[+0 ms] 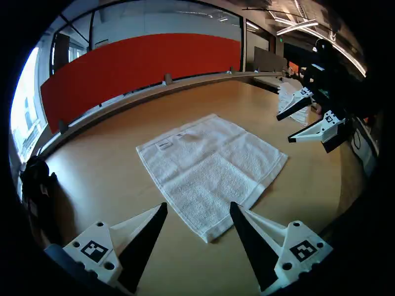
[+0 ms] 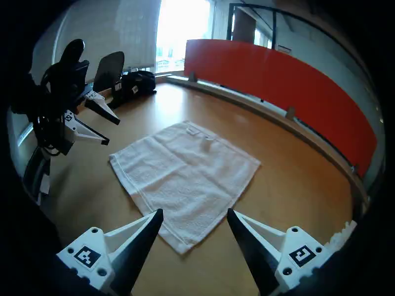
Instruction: Fold towel
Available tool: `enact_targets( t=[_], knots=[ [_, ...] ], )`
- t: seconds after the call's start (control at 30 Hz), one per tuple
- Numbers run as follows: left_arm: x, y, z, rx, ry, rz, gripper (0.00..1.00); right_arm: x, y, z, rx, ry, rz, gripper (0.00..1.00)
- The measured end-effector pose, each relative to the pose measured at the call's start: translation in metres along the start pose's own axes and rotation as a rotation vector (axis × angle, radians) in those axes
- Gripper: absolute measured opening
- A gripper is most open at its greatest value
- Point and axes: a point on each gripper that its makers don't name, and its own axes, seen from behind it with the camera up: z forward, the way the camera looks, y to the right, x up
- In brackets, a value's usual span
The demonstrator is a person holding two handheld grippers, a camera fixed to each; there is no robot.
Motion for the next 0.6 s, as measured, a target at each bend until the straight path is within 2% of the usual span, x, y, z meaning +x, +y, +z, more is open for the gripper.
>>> enact_targets(
  t=[0.6],
  knots=[
    [-0.039, 0.015, 0.029, -0.047, -0.098, 0.015, 0.94, -0.058, -0.011, 0.023, 0.04, -0.12, -0.003, 1.0]
  ],
)
